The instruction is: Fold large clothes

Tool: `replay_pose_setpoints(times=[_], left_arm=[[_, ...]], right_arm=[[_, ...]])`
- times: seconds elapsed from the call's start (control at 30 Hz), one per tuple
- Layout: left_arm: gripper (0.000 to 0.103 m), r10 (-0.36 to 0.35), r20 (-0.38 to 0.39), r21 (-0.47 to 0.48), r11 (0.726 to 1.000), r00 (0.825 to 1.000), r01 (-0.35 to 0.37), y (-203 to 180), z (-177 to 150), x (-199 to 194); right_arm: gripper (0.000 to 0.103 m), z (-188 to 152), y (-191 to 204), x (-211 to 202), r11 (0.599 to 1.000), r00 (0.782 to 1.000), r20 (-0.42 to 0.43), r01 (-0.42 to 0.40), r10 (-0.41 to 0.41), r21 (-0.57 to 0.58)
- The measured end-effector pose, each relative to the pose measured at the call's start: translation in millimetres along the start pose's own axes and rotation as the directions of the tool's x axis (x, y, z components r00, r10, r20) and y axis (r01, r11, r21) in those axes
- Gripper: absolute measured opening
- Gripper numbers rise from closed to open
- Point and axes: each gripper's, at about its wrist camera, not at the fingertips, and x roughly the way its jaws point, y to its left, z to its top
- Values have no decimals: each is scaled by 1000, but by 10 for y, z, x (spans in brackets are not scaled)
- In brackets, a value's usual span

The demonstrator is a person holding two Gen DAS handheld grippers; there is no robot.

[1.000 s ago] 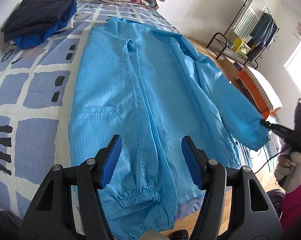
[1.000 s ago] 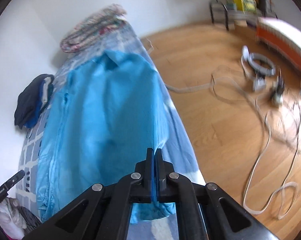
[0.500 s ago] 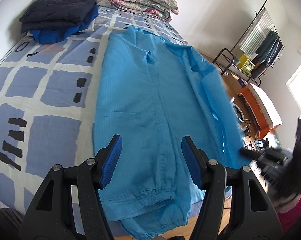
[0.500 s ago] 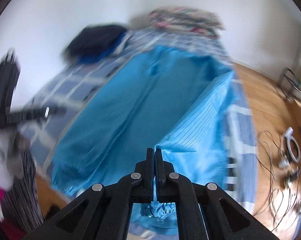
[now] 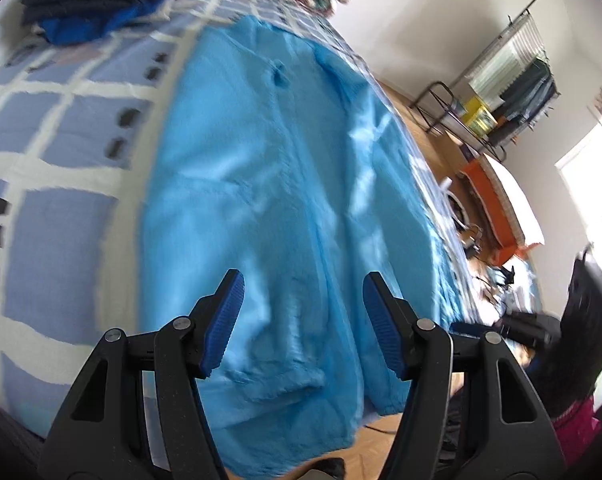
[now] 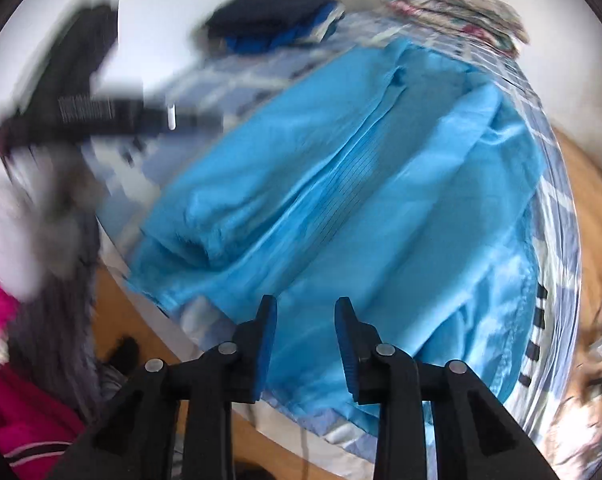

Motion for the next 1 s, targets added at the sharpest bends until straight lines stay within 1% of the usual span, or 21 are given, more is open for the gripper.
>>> replay_pose_setpoints(times=[0.03, 0.1, 0.17, 0.3, 0.43, 0.53, 0.57, 0.6, 0.63, 0.67, 0.7, 0.8, 0.87, 1.0], left_arm=[[64, -15, -12, 7, 1000, 1000, 16, -63, -26, 37], [64, -39, -34, 35, 999, 999, 40, -221, -82, 111], [64, -61, -66, 88, 994, 996, 67, -454, -174, 202], [64, -63, -136, 206, 974, 989, 90, -844, -391, 353], [64, 1, -182, 359, 931, 983, 66, -1194, -655, 528], [64, 101, -184, 466, 885, 978, -4, -1329, -836, 679], [64, 119, -184, 481, 877, 976, -16, -1321, -857, 711], [58, 138, -180, 492, 870, 974, -32, -1307, -875, 739], [49, 141, -176, 485, 873, 974, -39, -1261, -868, 749], [23, 133, -182, 470, 882, 974, -32, -1196, -859, 743], [4, 112, -200, 436, 900, 973, -14, -1109, -821, 739], [3, 62, -183, 372, 928, 981, 10, -906, -716, 636], [2, 16, -175, 319, 947, 984, 41, -793, -651, 529], [2, -74, -173, 222, 968, 982, 112, -645, -599, 386]], right_arm=[[31, 12, -79, -39, 1000, 1000, 17, 0, 0, 30], [31, 58, -280, -108, 996, 999, 42, 26, -30, 90], [31, 134, -530, -161, 987, 996, 63, 54, -65, 151], [31, 371, -1007, -200, 959, 992, 107, 35, -68, 282], [34, 660, -1355, -171, 937, 989, 131, 15, -64, 348], [38, 862, -1565, -132, 922, 988, 145, -4, -56, 387], [39, 904, -1613, -130, 918, 987, 151, -15, -49, 396], [40, 950, -1657, -125, 914, 987, 157, -24, -44, 404], [41, 1048, -1728, -102, 909, 985, 165, -30, -43, 416], [44, 1114, -1787, -82, 906, 985, 170, -36, -40, 422], [46, 1181, -1832, -56, 904, 984, 176, -43, -36, 426], [47, 1465, -2012, 112, 895, 981, 190, -50, -39, 443], [47, 1626, -2132, 260, 885, 981, 186, -46, -47, 463], [47, 1951, -2393, 670, 858, 985, 165, -38, -55, 512]])
